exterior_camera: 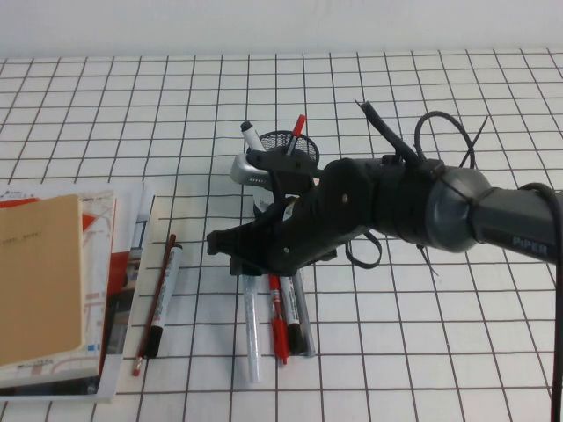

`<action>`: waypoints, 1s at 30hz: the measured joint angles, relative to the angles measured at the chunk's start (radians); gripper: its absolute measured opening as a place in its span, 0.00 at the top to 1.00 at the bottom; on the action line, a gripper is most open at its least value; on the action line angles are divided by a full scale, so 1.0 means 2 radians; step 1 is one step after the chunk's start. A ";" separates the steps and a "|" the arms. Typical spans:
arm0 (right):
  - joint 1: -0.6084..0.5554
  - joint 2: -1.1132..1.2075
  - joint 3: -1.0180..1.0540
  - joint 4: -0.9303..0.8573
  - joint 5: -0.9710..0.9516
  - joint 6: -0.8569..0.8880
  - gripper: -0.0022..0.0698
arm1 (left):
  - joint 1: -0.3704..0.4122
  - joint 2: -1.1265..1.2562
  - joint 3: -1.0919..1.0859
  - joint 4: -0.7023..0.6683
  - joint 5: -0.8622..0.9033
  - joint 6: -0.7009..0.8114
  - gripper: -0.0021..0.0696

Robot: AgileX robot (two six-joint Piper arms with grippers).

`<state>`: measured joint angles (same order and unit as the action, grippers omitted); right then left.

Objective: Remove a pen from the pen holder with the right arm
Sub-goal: 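Take a marker out of the pen holder and lay it on the table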

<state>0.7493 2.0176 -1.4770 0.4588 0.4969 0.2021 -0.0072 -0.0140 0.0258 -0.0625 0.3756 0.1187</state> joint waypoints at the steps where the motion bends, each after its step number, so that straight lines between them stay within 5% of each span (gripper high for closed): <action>1: -0.001 0.003 0.000 0.001 -0.001 0.000 0.82 | 0.000 0.000 0.000 0.000 0.000 0.000 0.98; 16: -0.010 0.030 0.000 0.006 -0.034 -0.004 0.82 | 0.000 0.000 0.000 0.000 0.000 0.000 0.98; 30: -0.010 0.025 0.000 -0.002 -0.040 -0.009 0.62 | 0.000 0.000 0.000 0.000 0.000 0.000 0.98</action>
<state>0.7293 2.0679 -1.4770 0.4554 0.4174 0.1840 -0.0072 -0.0140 0.0258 -0.0625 0.3756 0.1187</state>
